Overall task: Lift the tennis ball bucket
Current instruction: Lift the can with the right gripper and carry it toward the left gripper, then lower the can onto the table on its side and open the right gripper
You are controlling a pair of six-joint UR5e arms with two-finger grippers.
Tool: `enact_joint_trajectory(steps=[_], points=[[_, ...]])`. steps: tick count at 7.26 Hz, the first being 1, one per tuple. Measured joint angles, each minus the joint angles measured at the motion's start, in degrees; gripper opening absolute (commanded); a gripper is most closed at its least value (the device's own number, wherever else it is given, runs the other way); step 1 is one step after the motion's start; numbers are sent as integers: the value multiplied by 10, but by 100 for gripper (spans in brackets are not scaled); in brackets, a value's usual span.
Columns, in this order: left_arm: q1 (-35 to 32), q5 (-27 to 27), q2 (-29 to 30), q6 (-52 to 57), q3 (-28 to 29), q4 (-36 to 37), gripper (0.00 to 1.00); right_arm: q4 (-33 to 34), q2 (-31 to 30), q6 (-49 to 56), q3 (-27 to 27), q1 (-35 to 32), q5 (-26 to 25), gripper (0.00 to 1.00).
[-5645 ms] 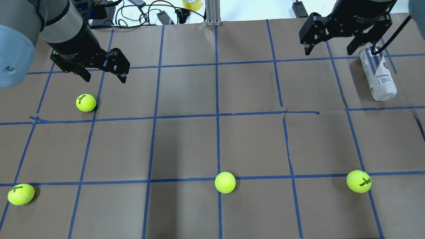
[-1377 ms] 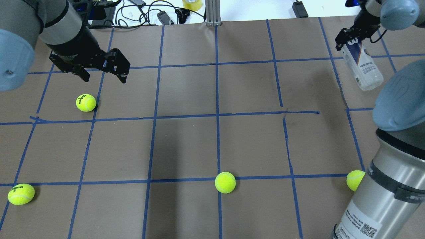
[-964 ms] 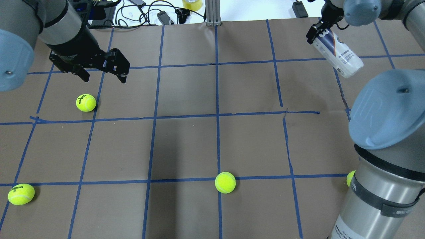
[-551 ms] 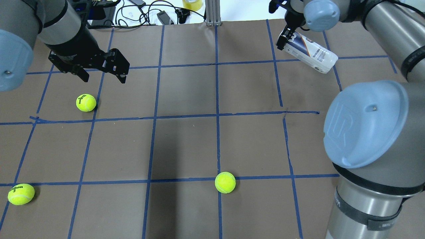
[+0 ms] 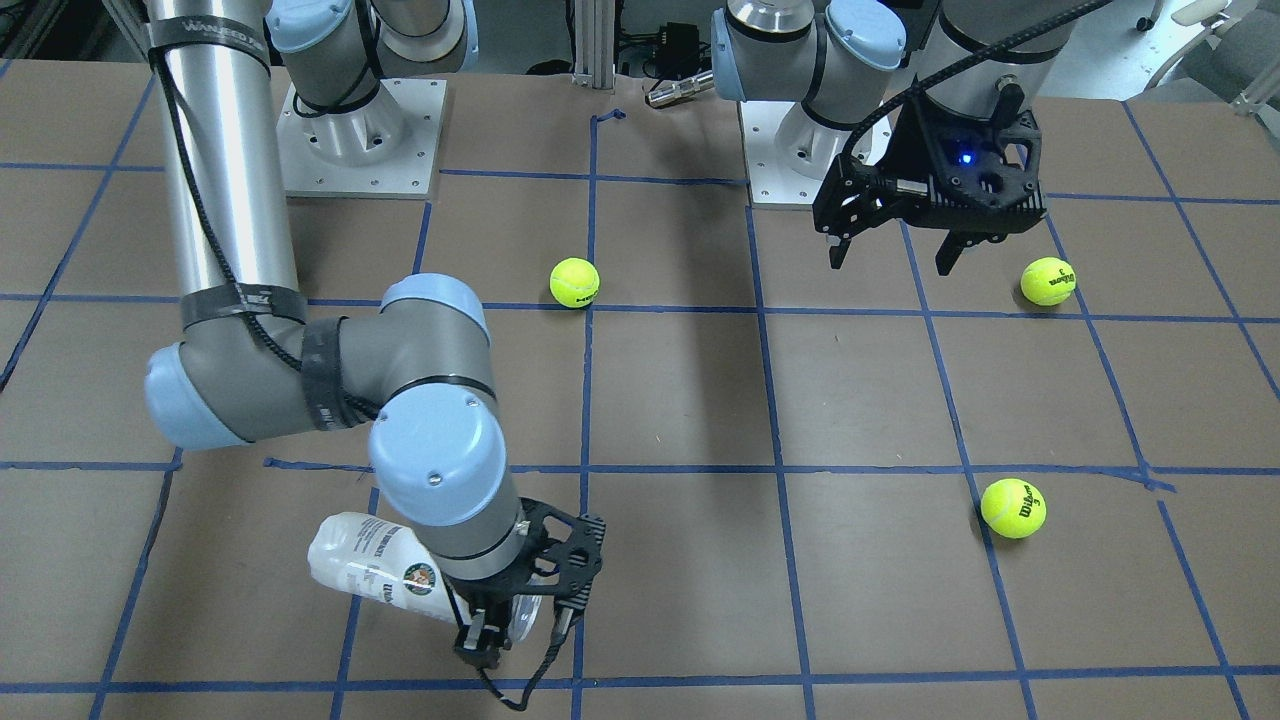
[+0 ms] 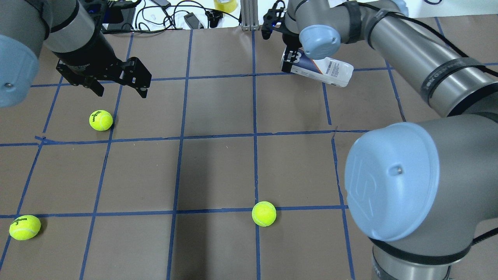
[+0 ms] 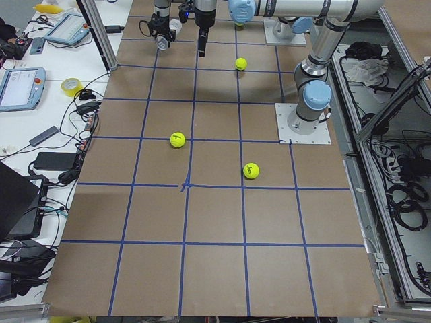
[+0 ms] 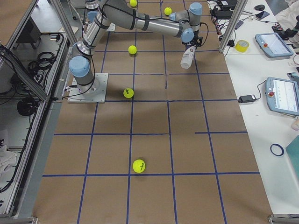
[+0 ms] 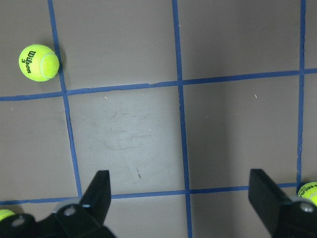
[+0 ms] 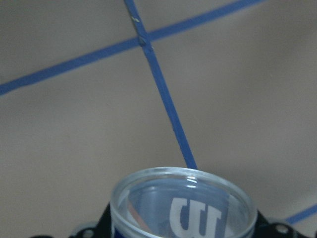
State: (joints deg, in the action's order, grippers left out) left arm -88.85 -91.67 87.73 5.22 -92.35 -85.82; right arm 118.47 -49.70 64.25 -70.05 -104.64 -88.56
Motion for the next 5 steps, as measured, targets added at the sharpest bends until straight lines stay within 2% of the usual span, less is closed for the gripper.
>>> enact_joint_trajectory(steps=[4, 5], points=[[-1, 1, 7, 0, 8, 5, 100, 25, -7, 15, -31, -91, 10, 17], [-1, 0, 11, -1, 8, 18, 100, 31, -7, 19, -38, -102, 10, 26]])
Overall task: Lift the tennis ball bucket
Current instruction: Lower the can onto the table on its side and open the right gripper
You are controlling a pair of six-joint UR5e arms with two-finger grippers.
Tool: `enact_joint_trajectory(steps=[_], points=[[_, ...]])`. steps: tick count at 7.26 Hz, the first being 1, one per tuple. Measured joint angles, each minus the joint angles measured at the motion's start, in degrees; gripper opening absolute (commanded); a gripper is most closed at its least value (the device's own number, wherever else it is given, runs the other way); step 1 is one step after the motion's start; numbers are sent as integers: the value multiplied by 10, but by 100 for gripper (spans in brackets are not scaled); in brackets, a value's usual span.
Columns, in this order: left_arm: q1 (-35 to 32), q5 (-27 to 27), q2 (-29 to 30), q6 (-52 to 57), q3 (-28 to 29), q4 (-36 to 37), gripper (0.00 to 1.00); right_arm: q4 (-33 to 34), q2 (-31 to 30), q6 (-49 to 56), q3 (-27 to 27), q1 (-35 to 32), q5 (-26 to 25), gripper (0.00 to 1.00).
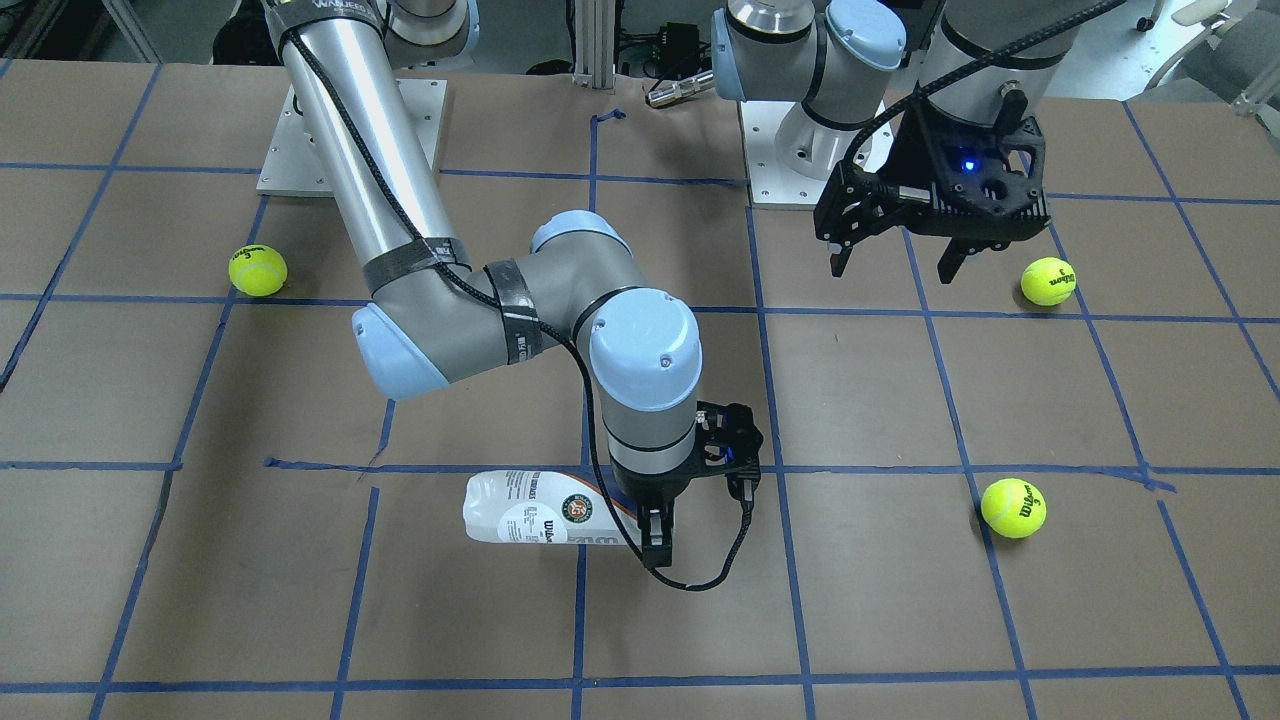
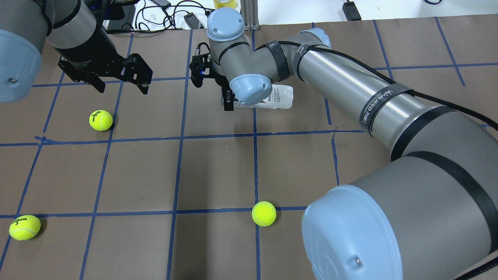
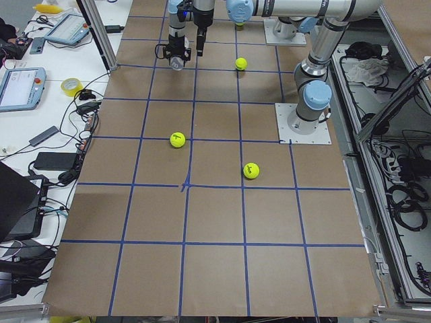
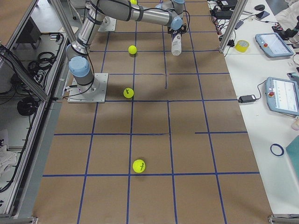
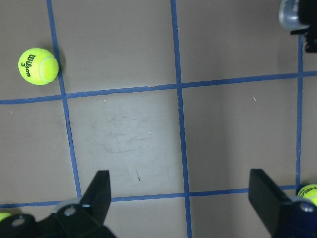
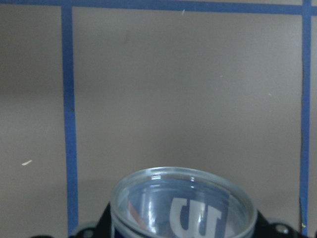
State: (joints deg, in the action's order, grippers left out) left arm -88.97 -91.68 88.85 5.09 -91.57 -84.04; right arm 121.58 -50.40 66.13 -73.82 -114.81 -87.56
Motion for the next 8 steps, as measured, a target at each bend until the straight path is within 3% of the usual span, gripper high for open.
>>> enact_joint_trajectory(steps=[3, 4, 5, 6, 7, 8], points=[[-1, 1, 14, -5, -14, 68, 100, 43, 1, 32, -29, -35, 4, 32], [-1, 1, 18, -7, -15, 70, 100, 54, 2, 40, -35, -42, 5, 43], [-2, 2, 20, -8, -16, 70, 100, 60, 0, 40, -40, -46, 5, 70], [-2, 8, 21, -12, -18, 70, 100, 61, -1, 34, -44, -47, 4, 72], [-2, 15, 22, -17, -21, 72, 100, 59, -2, 24, -45, -49, 1, 100], [-2, 17, 24, -16, -25, 75, 100, 62, 0, 21, -45, -51, 7, 100]])
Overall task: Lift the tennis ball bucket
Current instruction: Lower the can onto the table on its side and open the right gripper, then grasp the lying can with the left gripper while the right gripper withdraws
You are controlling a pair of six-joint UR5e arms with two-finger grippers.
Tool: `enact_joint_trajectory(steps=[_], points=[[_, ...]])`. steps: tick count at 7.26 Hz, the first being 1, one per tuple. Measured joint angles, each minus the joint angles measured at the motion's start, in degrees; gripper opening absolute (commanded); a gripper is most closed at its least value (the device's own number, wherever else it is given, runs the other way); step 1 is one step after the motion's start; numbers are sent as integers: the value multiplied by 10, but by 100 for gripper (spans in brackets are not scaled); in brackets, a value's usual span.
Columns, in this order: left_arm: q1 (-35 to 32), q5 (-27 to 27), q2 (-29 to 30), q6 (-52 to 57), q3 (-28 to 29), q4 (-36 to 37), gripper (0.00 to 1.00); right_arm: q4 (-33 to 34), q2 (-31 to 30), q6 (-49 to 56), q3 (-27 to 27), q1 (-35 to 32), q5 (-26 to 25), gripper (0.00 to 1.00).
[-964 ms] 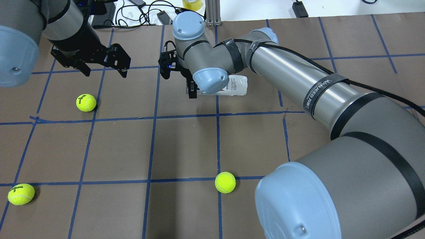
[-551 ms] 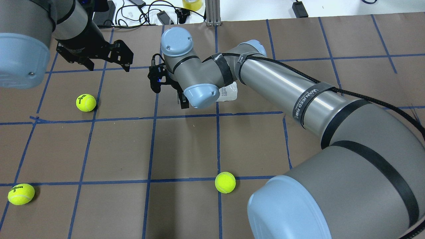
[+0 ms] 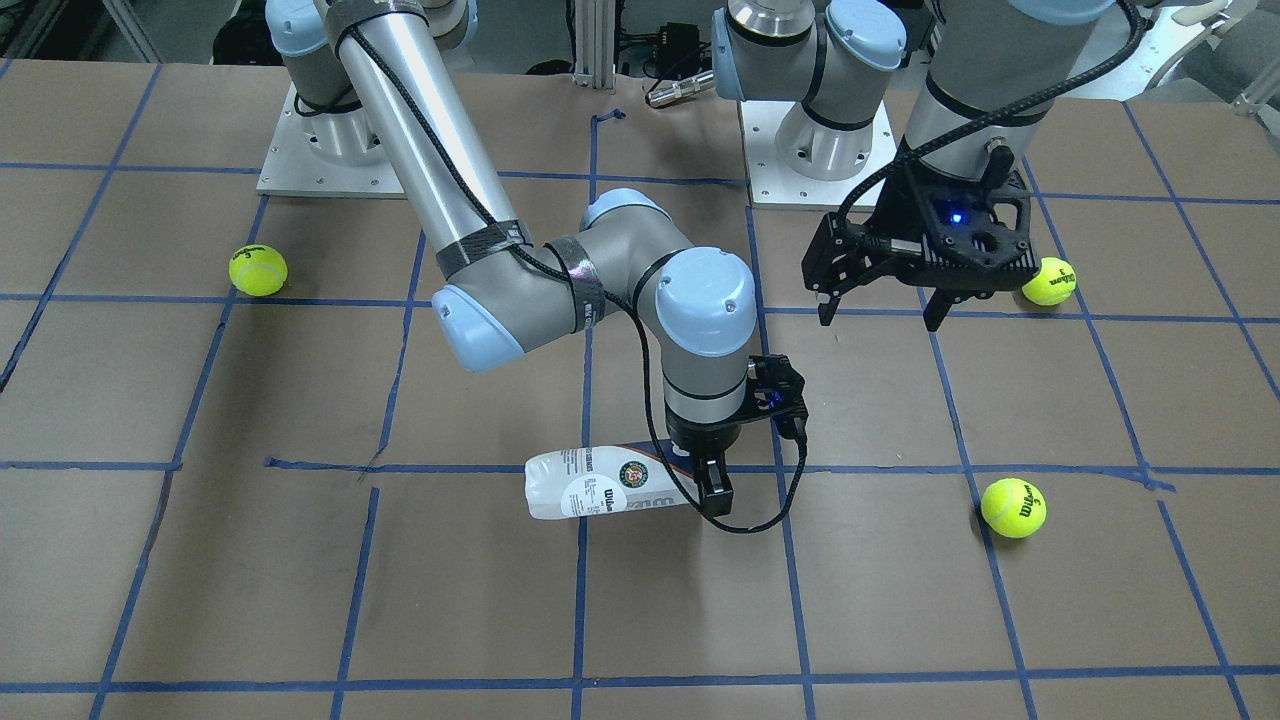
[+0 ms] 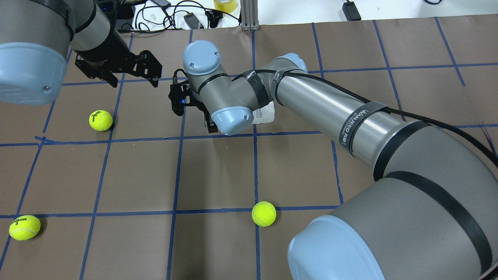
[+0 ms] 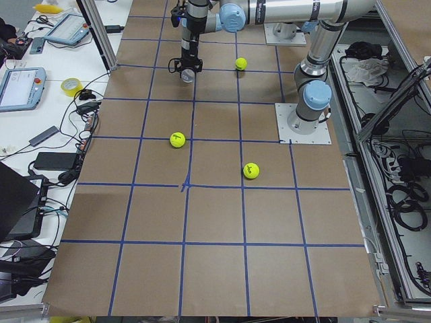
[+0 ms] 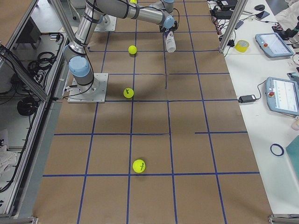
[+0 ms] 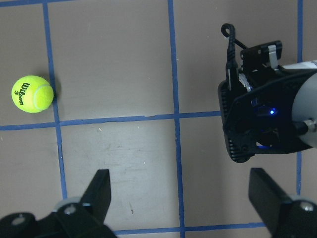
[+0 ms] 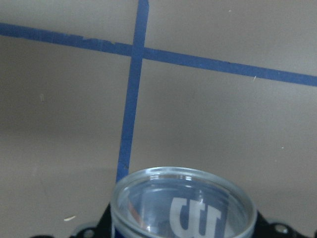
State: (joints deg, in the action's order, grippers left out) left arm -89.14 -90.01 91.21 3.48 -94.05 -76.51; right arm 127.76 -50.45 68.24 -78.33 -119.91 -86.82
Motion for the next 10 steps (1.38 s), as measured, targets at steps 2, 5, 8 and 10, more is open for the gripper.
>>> enact_joint_trajectory(steps=[2, 5, 8, 10], points=[[-2, -1, 0, 6, -7, 2, 100, 9, 6, -1, 0, 2, 41, 100], [-2, -4, 4, 24, -8, 3, 100, 10, -1, -5, 0, 29, 58, 100], [8, 28, 12, 22, -26, 3, 100, -13, -44, -6, -1, 127, 105, 100], [40, 156, 60, 28, -30, 28, 100, -79, -89, -5, -1, 201, 134, 100]])
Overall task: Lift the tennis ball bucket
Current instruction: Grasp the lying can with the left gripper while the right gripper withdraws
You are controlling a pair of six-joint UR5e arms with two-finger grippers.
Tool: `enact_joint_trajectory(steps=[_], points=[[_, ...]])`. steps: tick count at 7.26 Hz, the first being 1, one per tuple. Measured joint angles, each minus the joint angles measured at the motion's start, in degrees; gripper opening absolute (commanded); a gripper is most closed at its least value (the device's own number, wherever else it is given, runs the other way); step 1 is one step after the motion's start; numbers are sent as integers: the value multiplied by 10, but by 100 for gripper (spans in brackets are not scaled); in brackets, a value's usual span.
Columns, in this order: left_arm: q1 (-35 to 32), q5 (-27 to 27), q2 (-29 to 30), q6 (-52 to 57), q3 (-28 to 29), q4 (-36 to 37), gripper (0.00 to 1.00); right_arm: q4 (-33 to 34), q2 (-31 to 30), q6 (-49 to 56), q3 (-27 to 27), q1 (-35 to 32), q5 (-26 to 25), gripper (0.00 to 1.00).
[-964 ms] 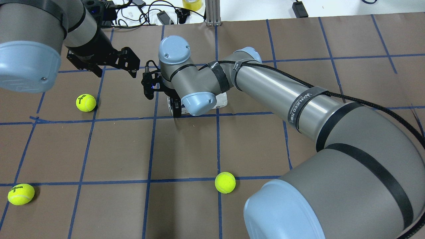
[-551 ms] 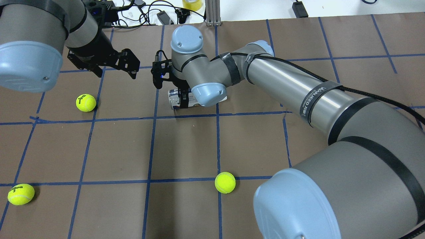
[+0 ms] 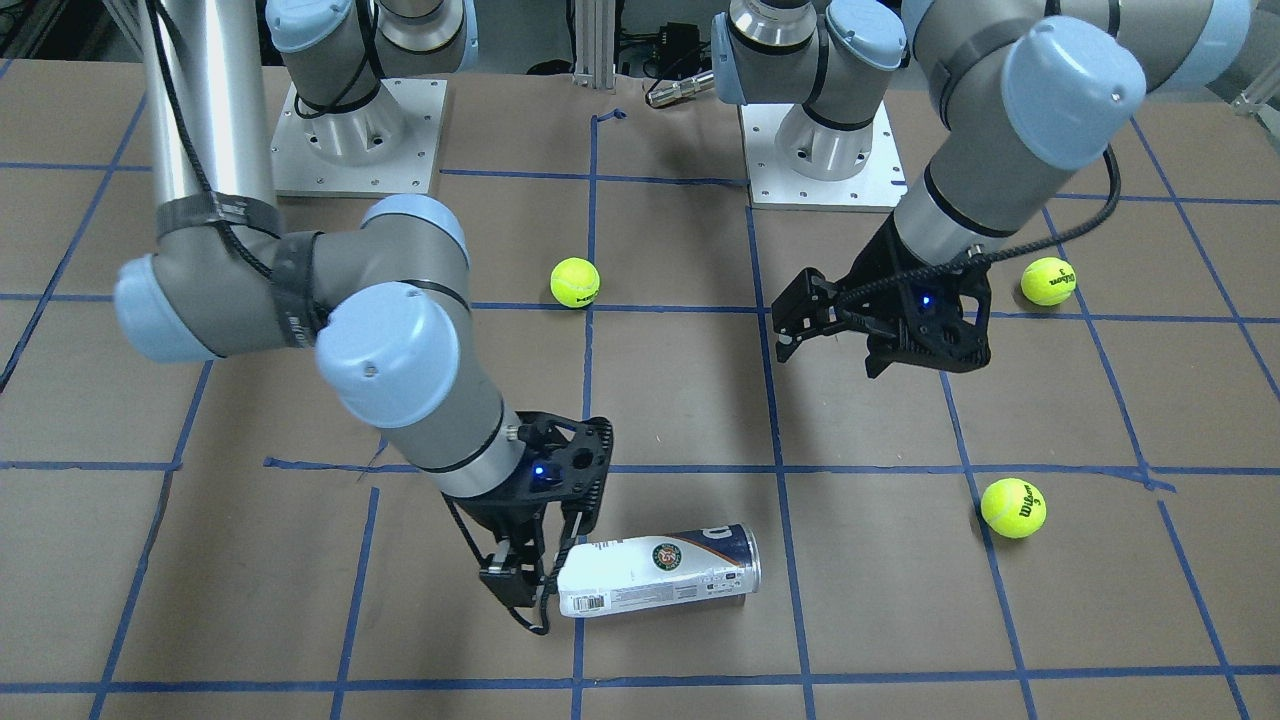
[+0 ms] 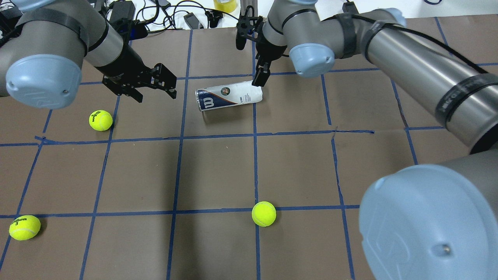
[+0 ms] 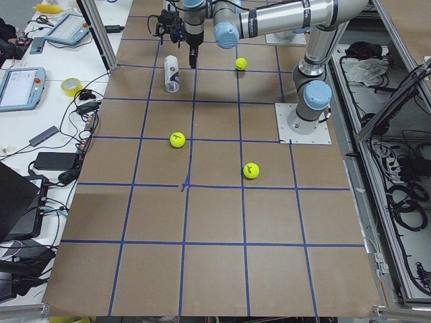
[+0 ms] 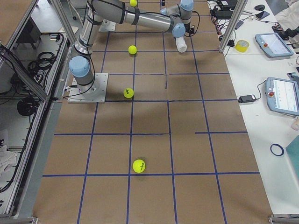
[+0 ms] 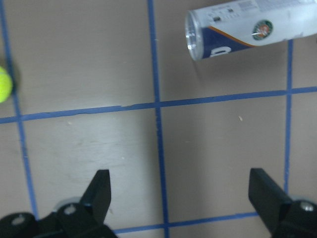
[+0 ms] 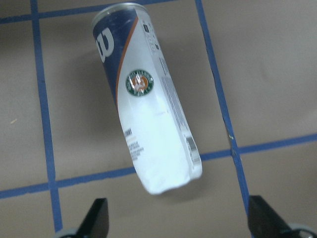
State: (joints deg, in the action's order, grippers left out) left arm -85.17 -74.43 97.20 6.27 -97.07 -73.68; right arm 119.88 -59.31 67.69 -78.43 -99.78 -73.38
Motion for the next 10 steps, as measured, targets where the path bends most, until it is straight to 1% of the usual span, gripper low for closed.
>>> enact_joint_trajectory(steps=[1, 2, 3, 4, 5, 6, 7, 8, 9, 10], points=[[12, 47, 38, 2, 13, 25, 100, -44, -27, 0, 0, 31, 11, 100], [18, 72, 81, 3, 47, 39, 100, -100, -56, 1, 0, 55, 25, 100], [21, 97, 128, 3, 93, 44, 100, -168, -91, 0, -1, 73, 34, 100], [23, 131, 178, 4, 137, 46, 100, -241, -126, 0, -1, 91, 36, 100], [30, 157, 222, 10, 166, 47, 100, -299, -159, -1, -1, 110, 36, 100], [42, 189, 258, 19, 181, 47, 100, -342, -193, -11, -2, 123, 36, 100], [52, 226, 284, 25, 187, 47, 100, -368, -219, -37, -5, 128, 35, 100], [61, 268, 306, 28, 189, 47, 100, -380, -237, -66, -6, 129, 33, 100], [70, 312, 324, 29, 187, 46, 100, -384, -254, -91, -6, 129, 16, 100], [75, 338, 339, 31, 181, 44, 100, -387, -267, -121, -9, 129, -9, 100]])
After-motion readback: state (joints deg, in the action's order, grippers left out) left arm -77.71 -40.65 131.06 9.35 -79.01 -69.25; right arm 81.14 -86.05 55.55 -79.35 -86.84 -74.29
